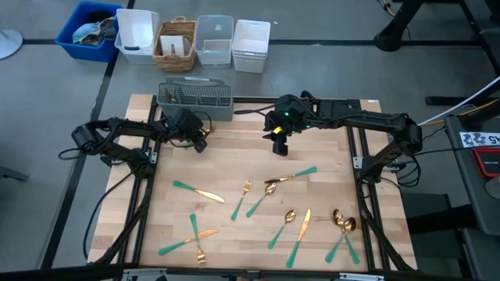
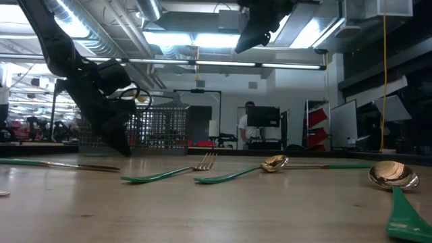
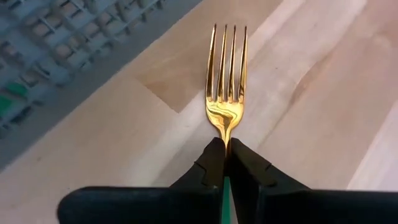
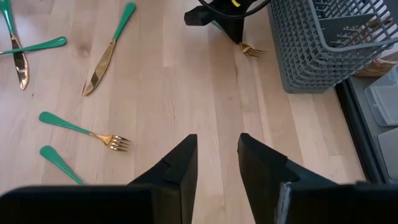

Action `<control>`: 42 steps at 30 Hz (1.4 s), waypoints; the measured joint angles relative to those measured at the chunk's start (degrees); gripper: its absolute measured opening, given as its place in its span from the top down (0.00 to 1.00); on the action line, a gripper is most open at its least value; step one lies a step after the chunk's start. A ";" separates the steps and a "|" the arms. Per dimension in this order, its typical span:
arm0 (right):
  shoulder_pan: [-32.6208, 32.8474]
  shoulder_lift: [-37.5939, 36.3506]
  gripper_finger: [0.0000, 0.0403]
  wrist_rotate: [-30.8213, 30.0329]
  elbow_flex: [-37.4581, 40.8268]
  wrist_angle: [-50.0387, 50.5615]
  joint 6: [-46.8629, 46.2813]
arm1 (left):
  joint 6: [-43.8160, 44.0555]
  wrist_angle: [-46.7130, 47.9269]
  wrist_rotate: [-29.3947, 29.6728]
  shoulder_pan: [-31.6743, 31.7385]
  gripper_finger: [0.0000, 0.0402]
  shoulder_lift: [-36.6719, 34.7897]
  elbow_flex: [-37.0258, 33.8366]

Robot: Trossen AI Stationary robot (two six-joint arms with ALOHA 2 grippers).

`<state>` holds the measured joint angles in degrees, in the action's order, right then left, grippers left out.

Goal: Sort silverware
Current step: Put the green fork into the gray silverware basket

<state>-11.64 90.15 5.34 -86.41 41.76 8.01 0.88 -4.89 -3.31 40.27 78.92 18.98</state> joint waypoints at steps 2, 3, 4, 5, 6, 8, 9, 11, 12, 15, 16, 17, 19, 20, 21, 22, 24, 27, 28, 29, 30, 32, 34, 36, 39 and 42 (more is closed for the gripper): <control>0.00 0.00 0.71 0.00 0.00 0.15 0.00 | 0.65 -0.07 -1.22 -0.06 0.98 -0.72 -0.06; 0.00 0.00 0.71 0.00 0.00 0.24 0.00 | 0.73 -0.07 -1.99 -0.07 0.98 -1.04 -0.08; 0.00 0.00 0.71 0.00 0.00 0.31 0.00 | 0.82 0.10 -2.85 -0.08 0.98 -1.39 -0.13; 0.00 0.00 0.71 0.01 0.00 0.36 0.00 | 1.19 0.28 -3.60 -0.10 0.98 -1.65 -0.13; 0.00 0.00 0.71 0.00 0.00 0.36 0.00 | 1.75 0.36 -4.23 -0.11 0.99 -1.87 -0.13; 0.00 0.00 0.71 0.00 0.00 0.35 0.00 | 3.26 0.16 -5.10 -0.15 0.99 -2.10 -0.15; 0.00 0.00 0.71 0.02 0.00 0.35 0.00 | 3.58 0.13 -5.55 -0.15 0.99 -2.10 -0.13; 0.00 0.00 0.71 0.00 0.00 0.35 0.00 | 3.81 0.11 -6.26 -0.15 0.99 -2.10 -0.13; 0.00 0.00 0.71 0.02 0.00 0.35 -0.02 | 3.85 0.11 -6.58 -0.15 0.99 -2.10 -0.13; 0.00 0.00 0.71 0.02 0.00 0.36 0.00 | 3.38 0.10 -6.86 -0.15 0.98 -2.13 -0.13; 0.00 0.00 0.71 0.02 0.00 0.35 0.00 | 3.06 0.13 -6.87 -0.15 0.98 -2.13 -0.13; 0.00 0.00 0.71 0.02 0.00 0.35 0.00 | 2.76 0.18 -6.87 -0.17 0.98 -2.13 -0.13; 0.00 0.00 0.71 0.01 0.00 0.35 -0.01 | 2.13 0.41 -6.83 -0.45 0.97 -2.17 -0.08; 0.00 0.00 0.71 0.02 0.00 0.35 0.00 | 1.83 0.53 -6.82 -0.71 0.96 -2.17 -0.05; 0.00 0.00 0.71 0.02 0.00 0.37 0.00 | 1.27 0.69 -6.76 -1.00 0.95 -2.19 -0.03; 0.00 0.00 0.71 0.02 0.00 0.37 -0.02 | 0.16 1.06 -6.67 -1.37 0.94 -2.21 -0.02; 0.01 0.02 0.71 0.02 0.00 0.36 0.00 | -1.32 1.42 -6.43 -2.02 0.91 -2.22 0.00; 0.00 0.02 0.71 0.02 0.00 0.35 0.00 | -1.77 1.46 -6.36 -2.79 0.89 -2.24 0.02; 0.00 0.02 0.71 0.02 0.00 0.37 0.00 | -1.57 1.46 -6.36 -2.99 0.90 -2.24 0.02; 0.00 0.02 0.71 0.02 0.00 0.35 -0.01 | -1.27 1.46 -6.33 -3.21 0.92 -2.24 0.02; 0.00 0.02 0.71 0.02 0.00 0.36 -0.01 | -0.98 1.46 -6.34 -3.36 0.94 -2.24 0.02; 0.00 0.02 0.71 0.02 0.00 0.35 0.00 | 0.02 1.44 -6.36 -3.63 0.98 -2.27 0.04; 0.00 0.02 0.71 0.02 0.02 0.37 0.00 | 1.00 1.40 -6.33 -3.80 0.98 -2.28 0.04; 0.00 0.02 0.71 0.02 0.00 0.37 0.00 | 1.16 1.40 -6.34 -4.02 0.98 -2.28 0.04; 0.00 0.04 0.71 0.02 0.02 0.37 0.00 | 1.69 1.22 -6.35 -4.13 0.99 -2.28 0.06; 0.00 0.04 0.71 0.02 0.02 0.39 0.00 | 3.07 1.20 -6.46 -4.17 0.99 -2.28 0.06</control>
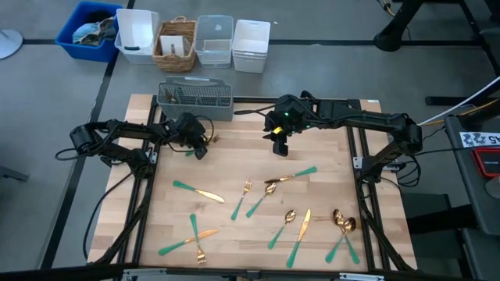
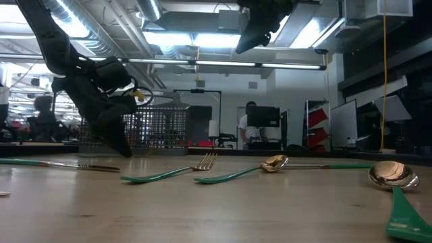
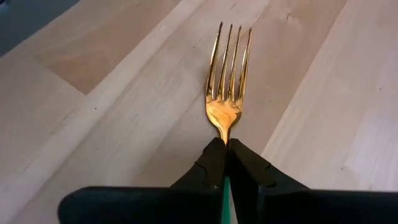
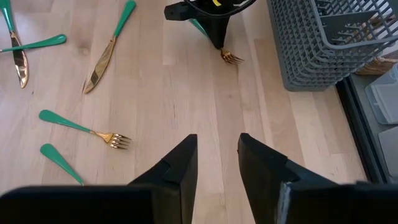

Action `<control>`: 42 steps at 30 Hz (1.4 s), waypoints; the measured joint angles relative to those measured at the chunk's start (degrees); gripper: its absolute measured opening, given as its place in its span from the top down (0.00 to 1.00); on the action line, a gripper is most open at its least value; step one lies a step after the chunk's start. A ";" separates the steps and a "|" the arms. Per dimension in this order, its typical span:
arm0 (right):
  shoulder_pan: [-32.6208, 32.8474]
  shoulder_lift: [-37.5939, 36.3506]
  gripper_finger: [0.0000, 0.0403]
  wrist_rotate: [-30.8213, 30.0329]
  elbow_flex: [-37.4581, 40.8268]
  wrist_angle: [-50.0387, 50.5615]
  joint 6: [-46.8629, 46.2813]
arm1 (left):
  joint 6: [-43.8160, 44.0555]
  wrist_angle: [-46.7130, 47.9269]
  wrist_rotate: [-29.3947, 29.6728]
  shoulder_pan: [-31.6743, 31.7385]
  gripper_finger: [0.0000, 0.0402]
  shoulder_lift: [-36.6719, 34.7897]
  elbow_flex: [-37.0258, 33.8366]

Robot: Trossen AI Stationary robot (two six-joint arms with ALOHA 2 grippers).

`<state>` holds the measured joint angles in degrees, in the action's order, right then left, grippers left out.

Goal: Sort silverware
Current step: Put the green fork into the gray silverware basket

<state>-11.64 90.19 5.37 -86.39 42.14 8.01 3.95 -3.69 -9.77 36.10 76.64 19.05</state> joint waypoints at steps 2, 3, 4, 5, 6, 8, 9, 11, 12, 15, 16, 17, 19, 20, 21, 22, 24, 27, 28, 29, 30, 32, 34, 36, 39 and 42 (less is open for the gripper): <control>0.00 0.00 0.71 0.00 0.00 0.03 0.00 | 0.12 -0.04 -0.33 0.00 0.99 0.00 0.00; 0.00 0.00 0.71 0.00 0.00 0.10 0.00 | 0.18 -0.06 -0.56 0.00 0.99 0.00 0.00; 0.00 0.00 0.71 0.00 0.00 0.18 0.00 | 0.57 -0.16 -0.80 0.00 0.99 0.00 0.00; 0.00 0.00 0.71 0.00 0.00 0.31 0.00 | 1.37 -0.29 -1.06 0.00 0.99 0.00 0.00; 0.00 0.00 0.71 0.00 0.00 0.58 0.08 | 1.92 -0.61 -1.55 0.00 0.99 0.02 -0.03; 0.00 -0.09 0.71 0.00 0.00 1.60 0.90 | 3.05 -1.74 -3.15 -0.01 0.99 0.09 -0.09; 0.00 -0.22 0.71 -0.16 0.02 2.24 1.29 | 3.46 -2.50 -4.15 -0.02 0.99 0.11 -0.11; 0.01 -0.64 0.71 -1.09 0.02 2.62 1.48 | 3.77 -4.21 -5.87 -0.07 0.99 0.11 -0.11; 0.00 -1.03 0.71 -1.50 0.02 3.20 1.49 | 3.92 -4.80 -6.40 -0.11 0.99 0.11 -0.11; -0.05 -2.33 0.71 -4.61 0.02 3.80 1.50 | 5.94 -6.83 -7.58 -0.07 0.99 0.10 -0.11; -0.25 -2.81 0.71 -6.06 0.02 4.36 1.65 | 6.45 -7.62 -8.10 -0.07 0.99 0.09 -0.11; -0.39 -3.46 0.71 -7.28 0.02 4.65 1.81 | 7.26 -8.54 -8.70 -0.07 0.99 0.09 -0.11; -0.54 -4.94 0.71 -9.21 0.02 5.88 1.96 | 9.03 -10.85 -10.56 -0.12 1.00 0.09 -0.11; -0.98 -5.83 0.71 -9.99 0.02 6.56 2.01 | 9.63 -12.38 -11.40 -0.13 0.99 0.09 -0.09; -1.34 -6.74 0.71 -10.43 0.02 7.12 2.20 | 10.71 -14.00 -12.14 -0.13 0.99 0.07 -0.09; -1.65 -7.57 0.71 -10.46 0.02 7.65 2.44 | 11.64 -15.83 -13.08 -0.13 0.99 0.07 -0.09; -2.27 -9.08 0.71 -10.40 0.04 9.05 2.45 | 13.54 -20.35 -14.50 -0.13 1.00 0.07 -0.09; -3.51 -11.70 0.71 -10.33 2.10 8.65 2.28 | 16.66 -29.05 -15.77 -0.11 0.99 0.02 -0.09; -3.78 -12.59 0.71 -10.38 3.27 8.34 1.56 | 17.23 -32.06 -15.88 -0.11 0.99 -0.15 -0.09; -4.31 -13.43 0.71 -10.38 4.66 8.22 1.15 | 17.91 -35.33 -15.90 -0.11 0.99 -0.42 -0.09; -4.90 -14.36 0.71 -10.35 6.46 8.03 0.85 | 17.98 -38.57 -15.92 0.06 1.00 -0.76 -0.07; -5.43 -16.07 0.71 -10.35 10.40 6.12 -0.35 | 18.00 -43.94 -15.96 0.84 1.00 -2.13 -0.07; -5.84 -17.85 0.71 -10.36 14.65 3.42 -1.63 | 17.86 -48.42 -15.66 2.18 0.99 -4.20 -0.05; -6.12 -19.46 0.71 -10.34 18.91 0.41 -2.32 | 16.68 -51.54 -14.67 3.91 0.99 -6.87 -0.02; -6.01 -20.94 0.71 -10.17 24.94 -5.70 -4.52 | 13.13 -52.94 -11.12 6.88 0.99 -11.99 0.01; -6.01 -21.31 0.71 -7.58 30.18 -11.58 -6.80 | 7.48 -52.21 -5.17 9.68 0.99 -16.89 0.02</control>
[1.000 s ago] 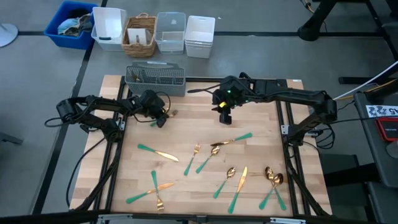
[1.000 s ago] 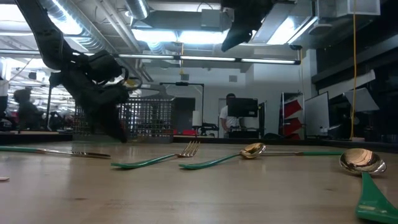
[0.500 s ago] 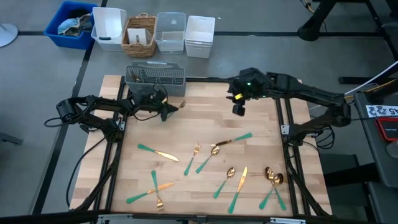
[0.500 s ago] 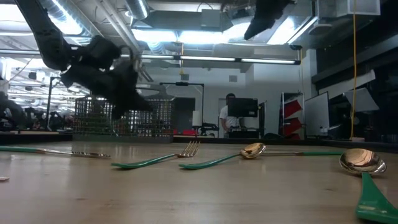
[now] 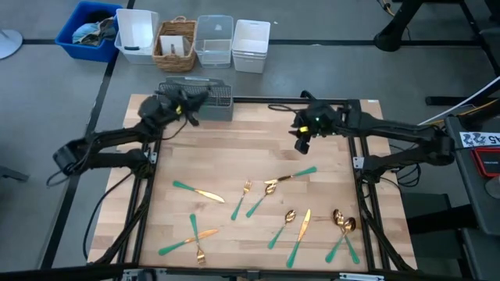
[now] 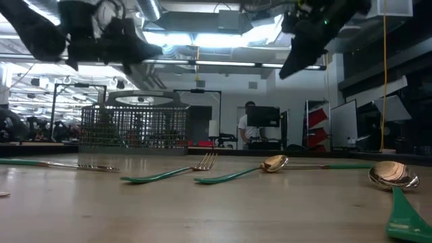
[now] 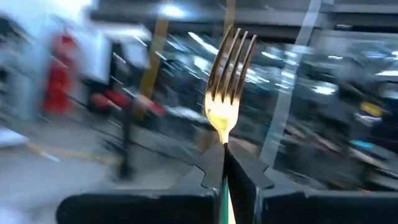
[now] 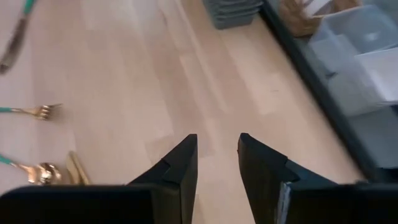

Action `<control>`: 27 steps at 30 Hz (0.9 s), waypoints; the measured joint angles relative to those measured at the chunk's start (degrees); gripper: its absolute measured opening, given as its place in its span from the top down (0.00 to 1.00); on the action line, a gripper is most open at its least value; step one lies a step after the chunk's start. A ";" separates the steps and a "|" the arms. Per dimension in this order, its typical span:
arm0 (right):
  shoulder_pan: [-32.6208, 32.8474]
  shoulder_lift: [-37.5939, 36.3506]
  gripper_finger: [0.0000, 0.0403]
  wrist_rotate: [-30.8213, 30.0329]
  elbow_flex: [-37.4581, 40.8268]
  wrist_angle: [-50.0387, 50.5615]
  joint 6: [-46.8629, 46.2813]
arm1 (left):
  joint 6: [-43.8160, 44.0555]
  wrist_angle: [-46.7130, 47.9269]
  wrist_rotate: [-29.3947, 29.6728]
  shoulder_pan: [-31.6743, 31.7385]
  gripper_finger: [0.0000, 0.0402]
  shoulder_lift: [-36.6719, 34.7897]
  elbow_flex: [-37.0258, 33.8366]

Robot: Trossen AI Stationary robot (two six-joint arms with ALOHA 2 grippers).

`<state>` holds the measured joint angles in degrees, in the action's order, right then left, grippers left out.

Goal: Sort silverware
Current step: Put the green fork into the gray silverware basket

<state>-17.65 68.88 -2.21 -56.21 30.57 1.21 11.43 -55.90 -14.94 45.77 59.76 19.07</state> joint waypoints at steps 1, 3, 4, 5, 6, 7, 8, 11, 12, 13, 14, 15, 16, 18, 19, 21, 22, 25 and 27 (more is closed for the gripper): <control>0.00 0.04 0.71 1.29 1.76 -2.13 -0.84 | -1.91 -0.03 2.40 0.73 0.99 -1.16 -0.01; 0.02 0.36 0.71 3.88 5.08 -6.79 -1.98 | -5.83 0.03 7.62 1.93 0.99 -2.96 0.00; 0.04 0.59 0.71 5.35 6.62 -9.44 -2.41 | -7.73 0.13 9.97 2.44 0.99 -3.50 0.00; 0.04 0.78 0.71 6.75 8.27 -11.77 -2.70 | -9.56 0.32 12.14 2.88 0.99 -3.82 0.00; 0.04 0.97 0.71 8.01 9.71 -13.95 -2.85 | -11.16 0.78 13.84 3.23 0.99 -3.88 0.00; 0.04 1.18 0.71 9.03 10.98 -16.46 -2.91 | -12.74 1.72 15.40 3.57 0.99 -3.88 0.00; 0.04 1.44 0.71 9.86 12.12 -18.96 -2.94 | -14.44 3.19 16.78 3.91 0.99 -3.84 0.00; 0.04 2.29 0.71 12.04 14.43 -24.32 -3.53 | -18.91 7.68 20.20 4.46 0.99 -2.73 0.00; 0.04 2.61 0.71 12.87 14.79 -25.38 -4.18 | -20.18 8.86 21.06 4.66 0.99 -2.06 0.00; 0.04 2.98 0.71 13.63 14.95 -25.91 -4.87 | -21.52 9.34 21.54 4.75 0.99 -1.25 0.00; 0.04 3.36 0.71 14.19 15.06 -27.00 -5.36 | -22.80 9.33 21.58 4.96 0.99 -0.26 0.00; 0.04 3.63 0.71 14.73 15.06 -27.43 -5.60 | -23.86 9.09 21.64 5.01 0.99 0.70 0.00; 0.04 4.03 0.71 15.23 15.09 -27.63 -5.63 | -24.63 8.79 21.69 5.03 0.99 1.66 0.00; 0.09 4.59 0.71 15.44 15.09 -28.38 -5.66 | -27.19 8.10 21.83 5.03 0.99 3.85 0.00; 0.11 4.86 0.71 15.45 15.09 -28.18 -5.68 | -28.41 8.08 21.82 5.02 0.99 4.88 0.00; 0.13 5.29 0.71 15.67 15.09 -28.32 -5.66 | -30.00 7.32 21.84 5.01 0.99 7.12 0.00; 0.15 5.31 0.71 15.78 15.09 -28.11 -5.66 | -30.58 7.01 21.82 5.01 0.99 8.11 0.00; 0.15 5.31 0.71 15.82 15.09 -28.13 -5.66 | -31.20 6.87 21.82 5.01 0.99 10.18 0.00; 0.48 5.31 0.71 15.76 15.09 -27.93 -5.63 | -31.11 7.42 21.82 5.01 0.99 10.97 0.00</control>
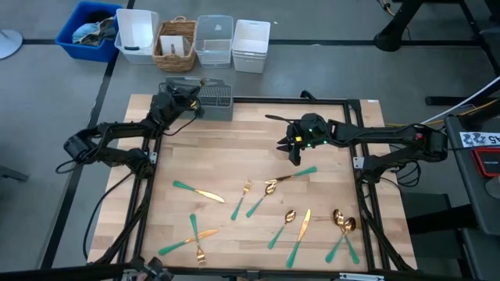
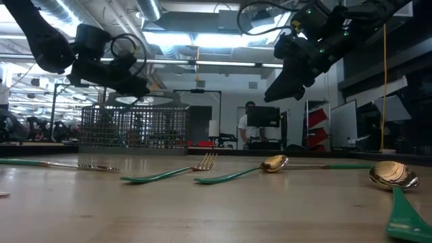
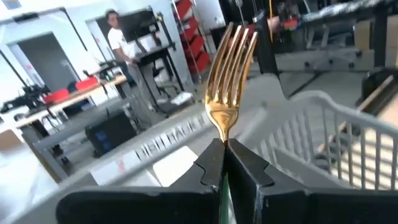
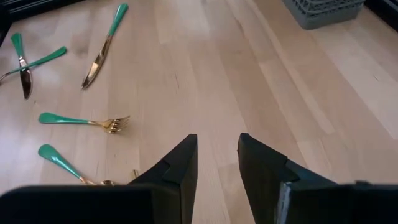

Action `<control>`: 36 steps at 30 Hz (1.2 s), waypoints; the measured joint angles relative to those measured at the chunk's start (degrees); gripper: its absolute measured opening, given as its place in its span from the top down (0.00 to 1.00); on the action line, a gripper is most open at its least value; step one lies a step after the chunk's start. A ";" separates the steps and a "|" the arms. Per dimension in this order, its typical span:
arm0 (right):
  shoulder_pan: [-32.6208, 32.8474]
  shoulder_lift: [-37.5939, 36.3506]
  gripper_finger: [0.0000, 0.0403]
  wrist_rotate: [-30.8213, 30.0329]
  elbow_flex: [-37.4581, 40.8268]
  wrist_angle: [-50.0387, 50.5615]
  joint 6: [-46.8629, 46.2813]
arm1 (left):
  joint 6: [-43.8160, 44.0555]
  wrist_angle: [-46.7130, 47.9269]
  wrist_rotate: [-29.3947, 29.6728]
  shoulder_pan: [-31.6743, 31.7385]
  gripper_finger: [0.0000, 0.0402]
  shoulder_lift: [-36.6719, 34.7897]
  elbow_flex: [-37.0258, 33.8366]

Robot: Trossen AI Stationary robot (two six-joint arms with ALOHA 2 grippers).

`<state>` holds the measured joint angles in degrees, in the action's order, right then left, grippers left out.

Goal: Sort silverware
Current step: Put the green fork into the gray silverware basket

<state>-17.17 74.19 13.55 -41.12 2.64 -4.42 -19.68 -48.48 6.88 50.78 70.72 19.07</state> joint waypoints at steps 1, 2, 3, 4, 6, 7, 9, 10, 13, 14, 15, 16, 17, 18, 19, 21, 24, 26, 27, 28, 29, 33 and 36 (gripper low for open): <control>0.00 0.00 0.71 -0.11 0.00 -0.07 0.14 | 0.00 0.07 0.02 -0.05 0.99 0.04 0.00; 0.01 0.00 0.71 -0.24 0.00 -0.05 0.16 | 0.00 0.36 0.01 -0.11 0.99 0.02 0.00; 0.24 0.00 0.71 -0.27 0.00 -0.01 0.17 | 0.02 0.91 0.01 -0.14 0.99 -0.02 0.00; 0.57 0.00 0.71 -0.44 0.00 0.07 0.17 | 0.03 1.76 0.01 -0.15 0.99 -0.10 0.00; 1.12 0.00 0.71 -0.88 0.00 0.23 0.20 | 0.07 3.10 0.00 -0.15 0.99 -0.12 0.00; 1.44 0.00 0.71 -0.94 0.00 0.23 0.22 | 0.07 4.03 0.00 -0.15 0.99 -0.16 0.00; 2.24 0.00 0.71 -0.97 0.00 0.23 0.26 | 0.20 6.13 0.00 -0.13 0.99 -0.20 0.00; 2.62 0.00 0.71 -0.99 0.00 0.23 0.25 | 0.22 7.19 0.00 -0.15 0.99 -0.20 0.00; 3.82 0.00 0.71 -0.99 0.00 0.23 0.28 | 1.70 9.71 -0.01 -0.15 0.99 -0.20 0.00; 4.14 0.00 0.71 -0.99 0.00 0.23 0.25 | 2.27 10.49 -0.02 -0.15 0.99 -0.20 0.00; 4.46 0.00 0.71 -0.99 0.00 0.26 0.25 | 2.73 11.25 -0.02 -0.15 0.98 -0.20 0.00; 4.79 0.00 0.71 -0.99 0.00 0.25 0.25 | 3.35 11.81 0.00 -0.15 0.97 -0.20 0.00; 5.12 0.00 0.71 -1.00 0.00 0.25 0.25 | 4.40 12.10 0.00 -0.15 0.95 -0.20 0.00; 5.45 0.00 0.71 -1.01 0.00 0.26 0.25 | 5.74 12.41 0.02 -0.15 0.93 -0.22 0.00; 5.91 0.00 0.71 -1.03 0.00 0.27 0.24 | 6.84 12.60 -0.02 -0.15 0.91 -0.22 0.03; 6.79 0.00 0.71 -1.01 0.00 0.30 0.25 | 8.82 12.88 -0.02 -0.17 0.85 -0.27 0.07; 8.31 0.00 0.71 -1.03 0.00 0.33 0.27 | 10.43 12.84 0.00 -0.53 0.77 -0.25 0.07; 9.51 0.00 0.71 -1.00 0.00 0.50 0.63 | 11.12 13.05 0.12 -1.02 0.73 -0.49 0.04; 10.11 0.00 0.71 -0.99 0.00 0.57 1.07 | 11.44 13.32 0.11 -1.35 0.71 -0.79 0.02; 10.76 0.00 0.71 -0.99 0.00 0.58 1.47 | 11.74 13.62 0.10 -1.71 0.70 -1.20 0.00; 11.37 0.00 0.71 -0.97 0.00 0.58 1.49 | 12.07 13.87 -0.05 -2.06 0.70 -1.69 -0.02; 13.28 0.00 0.71 -1.84 0.00 0.78 -5.60 | 13.93 14.15 -0.20 -3.21 0.69 -4.90 -0.02; 13.97 -0.02 0.71 -4.36 -0.02 2.34 -13.84 | 14.31 15.11 -0.10 -4.02 0.69 -8.07 -0.04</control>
<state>-3.20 74.17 9.19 -41.15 4.98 -18.26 -5.37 -33.38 6.77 46.76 62.65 19.03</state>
